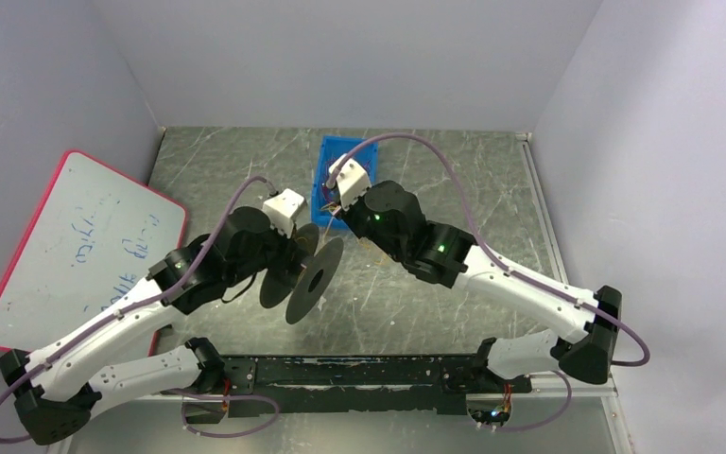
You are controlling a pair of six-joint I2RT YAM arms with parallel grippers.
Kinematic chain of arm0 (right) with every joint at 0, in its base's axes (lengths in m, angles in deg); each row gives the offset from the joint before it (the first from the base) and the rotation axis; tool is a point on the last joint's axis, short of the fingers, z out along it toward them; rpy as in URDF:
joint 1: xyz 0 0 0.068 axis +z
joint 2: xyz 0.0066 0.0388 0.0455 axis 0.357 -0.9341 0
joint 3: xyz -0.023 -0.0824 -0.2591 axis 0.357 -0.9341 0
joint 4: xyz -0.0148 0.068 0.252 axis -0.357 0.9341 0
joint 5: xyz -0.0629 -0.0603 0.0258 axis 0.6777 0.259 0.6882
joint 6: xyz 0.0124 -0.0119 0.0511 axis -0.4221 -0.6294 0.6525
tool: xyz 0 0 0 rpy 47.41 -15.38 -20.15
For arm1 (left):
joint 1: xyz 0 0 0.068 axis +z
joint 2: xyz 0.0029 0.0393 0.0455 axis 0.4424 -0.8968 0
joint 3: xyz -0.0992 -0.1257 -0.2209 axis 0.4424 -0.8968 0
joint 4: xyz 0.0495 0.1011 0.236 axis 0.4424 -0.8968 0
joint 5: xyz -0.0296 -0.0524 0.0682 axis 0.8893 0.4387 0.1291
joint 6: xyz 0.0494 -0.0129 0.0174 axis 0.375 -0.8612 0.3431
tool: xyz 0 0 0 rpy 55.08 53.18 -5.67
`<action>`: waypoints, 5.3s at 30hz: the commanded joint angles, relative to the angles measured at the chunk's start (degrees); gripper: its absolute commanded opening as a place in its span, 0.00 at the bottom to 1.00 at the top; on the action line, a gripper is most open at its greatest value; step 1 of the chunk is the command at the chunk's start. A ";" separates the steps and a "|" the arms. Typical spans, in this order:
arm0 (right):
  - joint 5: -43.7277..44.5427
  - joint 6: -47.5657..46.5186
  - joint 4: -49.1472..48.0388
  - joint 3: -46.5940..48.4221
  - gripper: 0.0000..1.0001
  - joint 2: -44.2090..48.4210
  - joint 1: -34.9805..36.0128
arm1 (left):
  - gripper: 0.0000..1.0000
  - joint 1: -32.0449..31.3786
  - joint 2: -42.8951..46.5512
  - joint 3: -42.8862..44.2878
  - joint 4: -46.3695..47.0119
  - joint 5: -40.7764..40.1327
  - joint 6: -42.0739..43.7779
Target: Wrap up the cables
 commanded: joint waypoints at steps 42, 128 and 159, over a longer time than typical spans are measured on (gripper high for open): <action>-30.28 28.88 -34.79 -44.63 0.00 12.05 -10.85 | 0.07 -0.44 18.23 -3.29 32.20 21.33 -20.49; 6.86 7.20 -11.01 -3.43 0.00 3.42 22.97 | 0.07 -0.43 -6.13 -2.27 14.66 -21.20 -16.90; 1.94 -14.01 1.74 4.31 0.00 2.31 3.55 | 0.07 -2.51 -4.95 0.62 0.95 0.15 4.17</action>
